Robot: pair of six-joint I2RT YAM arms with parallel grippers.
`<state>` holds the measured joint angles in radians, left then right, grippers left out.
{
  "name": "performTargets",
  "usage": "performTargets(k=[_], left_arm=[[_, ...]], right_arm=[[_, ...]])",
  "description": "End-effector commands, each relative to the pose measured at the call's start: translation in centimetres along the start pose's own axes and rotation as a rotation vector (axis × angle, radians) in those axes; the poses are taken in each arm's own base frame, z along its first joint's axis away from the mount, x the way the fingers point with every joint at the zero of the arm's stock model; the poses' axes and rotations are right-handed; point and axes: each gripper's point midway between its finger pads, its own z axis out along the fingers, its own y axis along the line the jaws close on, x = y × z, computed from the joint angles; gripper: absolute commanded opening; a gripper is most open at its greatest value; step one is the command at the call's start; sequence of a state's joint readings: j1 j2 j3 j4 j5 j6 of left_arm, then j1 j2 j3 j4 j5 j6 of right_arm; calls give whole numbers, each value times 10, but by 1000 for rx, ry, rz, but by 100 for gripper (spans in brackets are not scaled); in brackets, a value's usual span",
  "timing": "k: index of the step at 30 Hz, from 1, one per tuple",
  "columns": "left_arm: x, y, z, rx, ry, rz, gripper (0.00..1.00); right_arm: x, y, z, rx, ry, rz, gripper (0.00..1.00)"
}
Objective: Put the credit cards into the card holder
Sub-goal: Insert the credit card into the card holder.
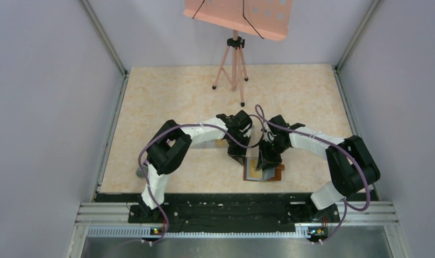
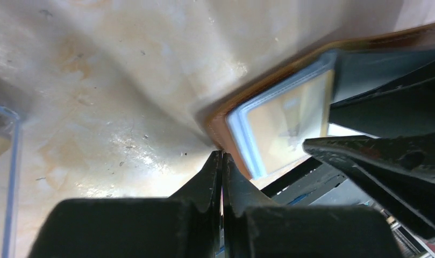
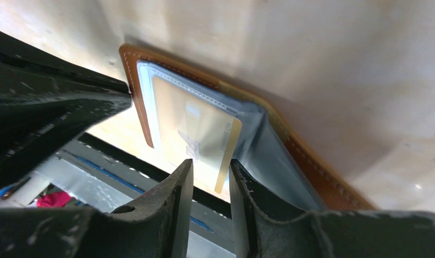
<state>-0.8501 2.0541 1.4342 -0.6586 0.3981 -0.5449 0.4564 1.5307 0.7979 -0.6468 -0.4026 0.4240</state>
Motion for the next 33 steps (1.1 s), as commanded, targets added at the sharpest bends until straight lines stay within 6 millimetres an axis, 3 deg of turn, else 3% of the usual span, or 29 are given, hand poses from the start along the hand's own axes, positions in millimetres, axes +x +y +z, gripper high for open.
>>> performTargets(k=[1, 4, 7, 10, 16, 22, 33], left_arm=[[-18, -10, -20, -23, -68, 52, 3], [-21, -3, -35, -74, -107, 52, 10], [-24, 0, -50, -90, -148, 41, 26], [-26, -5, -58, -32, -175, 22, 34], [-31, -28, -60, 215, -193, -45, 34], [-29, -49, -49, 383, -137, -60, 34], [-17, -36, -20, 345, -66, -104, 40]], right_arm=[[-10, 35, 5, -143, -21, 13, 29], [-13, 39, 8, -156, -24, 15, 28], [-16, 42, 9, -160, -27, 5, 27], [-19, 46, 9, -174, -32, -4, 29], [-22, 47, 2, -161, -49, -19, 32], [-14, 32, -7, -80, -55, -36, 25], [-2, 6, 6, 18, -30, -6, 4]])
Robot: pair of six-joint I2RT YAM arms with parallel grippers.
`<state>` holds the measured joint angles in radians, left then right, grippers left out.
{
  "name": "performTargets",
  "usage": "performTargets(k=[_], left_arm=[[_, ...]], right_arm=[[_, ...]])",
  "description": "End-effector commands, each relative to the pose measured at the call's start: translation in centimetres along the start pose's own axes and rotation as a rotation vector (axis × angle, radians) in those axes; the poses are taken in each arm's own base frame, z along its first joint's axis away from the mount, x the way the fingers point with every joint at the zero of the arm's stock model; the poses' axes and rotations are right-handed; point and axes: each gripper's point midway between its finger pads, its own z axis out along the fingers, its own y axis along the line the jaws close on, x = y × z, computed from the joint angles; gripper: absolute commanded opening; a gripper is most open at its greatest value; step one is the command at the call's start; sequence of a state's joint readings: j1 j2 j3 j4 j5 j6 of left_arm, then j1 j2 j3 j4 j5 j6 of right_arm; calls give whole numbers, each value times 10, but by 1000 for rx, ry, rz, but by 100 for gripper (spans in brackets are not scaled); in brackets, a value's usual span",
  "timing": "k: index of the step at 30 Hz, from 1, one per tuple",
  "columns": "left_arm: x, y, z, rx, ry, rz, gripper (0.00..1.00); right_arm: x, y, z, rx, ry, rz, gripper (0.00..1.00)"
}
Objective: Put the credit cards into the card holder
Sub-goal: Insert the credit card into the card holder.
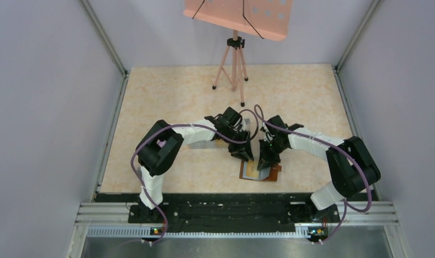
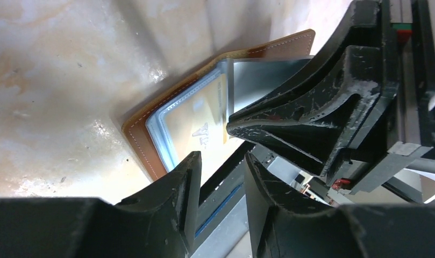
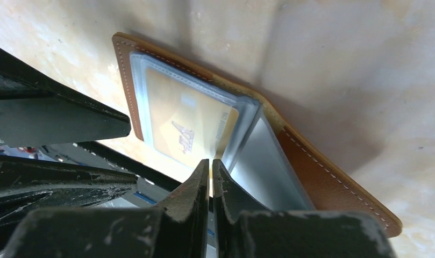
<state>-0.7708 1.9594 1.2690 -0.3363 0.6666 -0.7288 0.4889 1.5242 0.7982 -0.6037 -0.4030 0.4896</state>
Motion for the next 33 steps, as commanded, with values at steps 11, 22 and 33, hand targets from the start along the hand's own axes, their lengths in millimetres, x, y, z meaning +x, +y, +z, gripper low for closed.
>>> performTargets(k=[11, 22, 33], left_arm=[[3, 27, 10, -114, -1, 20, 39], [3, -3, 20, -28, 38, 87, 28], [5, 8, 7, -159, 26, 82, 0]], right_arm=[[6, -20, 14, 82, 29, -24, 0], [5, -20, 17, 77, 34, -25, 0], [-17, 12, -1, -27, -37, -77, 4]])
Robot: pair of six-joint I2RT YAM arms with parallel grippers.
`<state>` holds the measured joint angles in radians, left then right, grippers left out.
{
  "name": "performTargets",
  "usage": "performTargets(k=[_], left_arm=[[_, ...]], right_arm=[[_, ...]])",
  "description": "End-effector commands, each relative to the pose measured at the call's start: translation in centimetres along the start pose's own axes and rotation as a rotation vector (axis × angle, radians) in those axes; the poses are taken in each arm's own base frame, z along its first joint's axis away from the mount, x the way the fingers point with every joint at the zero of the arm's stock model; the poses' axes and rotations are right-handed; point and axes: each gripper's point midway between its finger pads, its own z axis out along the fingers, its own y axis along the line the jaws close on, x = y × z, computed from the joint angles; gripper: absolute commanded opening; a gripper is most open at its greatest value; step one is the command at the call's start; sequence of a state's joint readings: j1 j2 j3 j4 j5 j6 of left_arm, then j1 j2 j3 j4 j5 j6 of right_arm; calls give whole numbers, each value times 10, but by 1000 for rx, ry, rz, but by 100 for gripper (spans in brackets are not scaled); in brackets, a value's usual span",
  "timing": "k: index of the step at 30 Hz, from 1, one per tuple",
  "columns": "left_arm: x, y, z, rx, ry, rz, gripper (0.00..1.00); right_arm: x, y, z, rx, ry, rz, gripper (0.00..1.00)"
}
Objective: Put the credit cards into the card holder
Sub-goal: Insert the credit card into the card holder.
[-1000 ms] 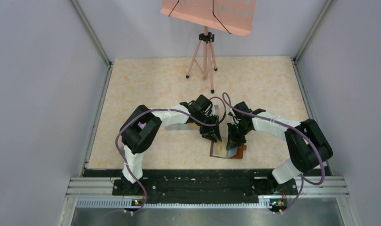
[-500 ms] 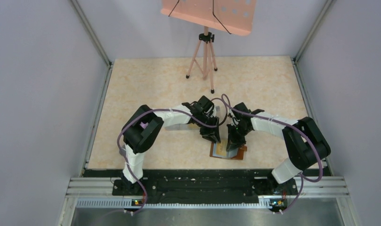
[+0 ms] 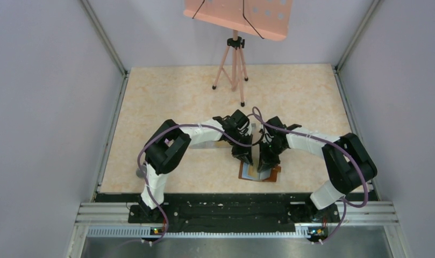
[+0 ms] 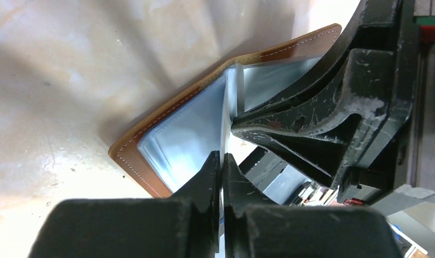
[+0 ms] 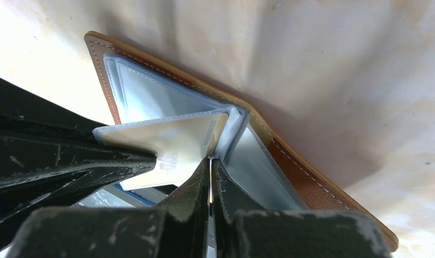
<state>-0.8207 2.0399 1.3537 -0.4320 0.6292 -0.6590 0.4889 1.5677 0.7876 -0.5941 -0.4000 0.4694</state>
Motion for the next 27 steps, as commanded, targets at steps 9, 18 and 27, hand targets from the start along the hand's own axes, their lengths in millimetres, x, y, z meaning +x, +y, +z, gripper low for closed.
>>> performTargets(k=[9, 18, 27], left_arm=[[3, 40, -62, -377, -101, -47, 0], [4, 31, -87, -430, -142, -69, 10], [-4, -12, -56, -155, -79, -26, 46]], right_arm=[[-59, 59, -52, -133, -213, -137, 23], [-64, 48, -61, -98, -238, -125, 23], [-66, 38, -68, -105, -254, -89, 24]])
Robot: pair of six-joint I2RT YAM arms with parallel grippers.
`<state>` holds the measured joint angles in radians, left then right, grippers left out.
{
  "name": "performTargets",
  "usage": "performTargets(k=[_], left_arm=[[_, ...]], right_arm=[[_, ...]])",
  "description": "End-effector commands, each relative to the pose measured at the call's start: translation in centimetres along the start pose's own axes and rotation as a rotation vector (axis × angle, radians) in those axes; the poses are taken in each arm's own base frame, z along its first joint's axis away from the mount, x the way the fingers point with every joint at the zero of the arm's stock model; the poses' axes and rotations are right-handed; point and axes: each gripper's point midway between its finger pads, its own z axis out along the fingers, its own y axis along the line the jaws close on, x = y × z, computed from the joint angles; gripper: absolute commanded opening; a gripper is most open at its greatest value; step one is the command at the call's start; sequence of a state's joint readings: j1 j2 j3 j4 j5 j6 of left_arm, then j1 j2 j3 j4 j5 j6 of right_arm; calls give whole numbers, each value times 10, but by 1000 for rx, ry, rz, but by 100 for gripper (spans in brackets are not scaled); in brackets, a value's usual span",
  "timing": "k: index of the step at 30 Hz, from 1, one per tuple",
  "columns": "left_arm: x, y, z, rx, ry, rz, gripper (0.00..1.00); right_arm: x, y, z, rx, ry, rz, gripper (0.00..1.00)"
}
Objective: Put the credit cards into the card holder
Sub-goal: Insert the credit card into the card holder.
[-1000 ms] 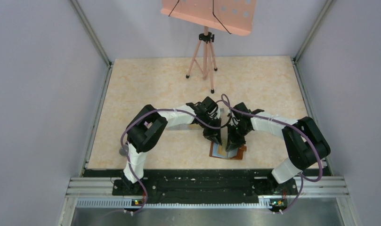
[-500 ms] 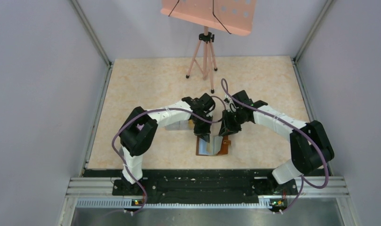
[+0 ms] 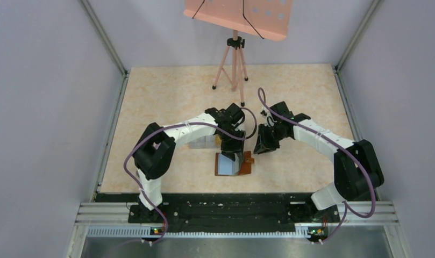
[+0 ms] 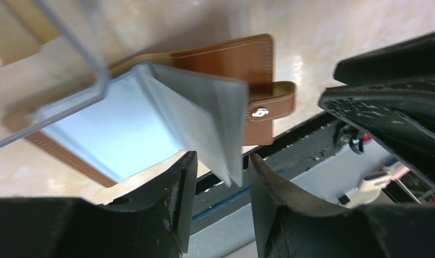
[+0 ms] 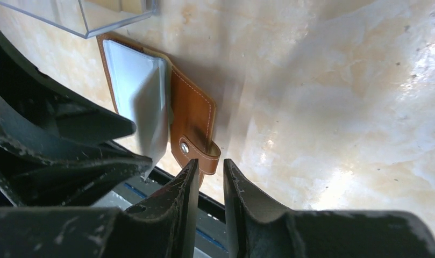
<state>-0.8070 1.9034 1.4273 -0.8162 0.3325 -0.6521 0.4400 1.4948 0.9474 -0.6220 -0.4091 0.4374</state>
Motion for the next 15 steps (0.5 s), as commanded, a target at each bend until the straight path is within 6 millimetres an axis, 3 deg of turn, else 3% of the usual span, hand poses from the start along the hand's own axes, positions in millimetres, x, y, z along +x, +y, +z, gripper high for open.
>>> performTargets(k=[1, 6, 11, 15], left_arm=[[-13, -44, -4, 197, -10, 51, 46], [-15, -63, 9, 310, 47, 57, 49], [-12, -49, 36, 269, 100, 24, 50], [-13, -47, 47, 265, 108, 22, 47]], right_arm=[[-14, 2, -16, -19, -67, -16, 23], [-15, -2, -19, -27, -70, -2, 23], [-9, -5, -17, -30, -55, 2, 23], [-3, -8, -14, -28, -37, 5, 23]])
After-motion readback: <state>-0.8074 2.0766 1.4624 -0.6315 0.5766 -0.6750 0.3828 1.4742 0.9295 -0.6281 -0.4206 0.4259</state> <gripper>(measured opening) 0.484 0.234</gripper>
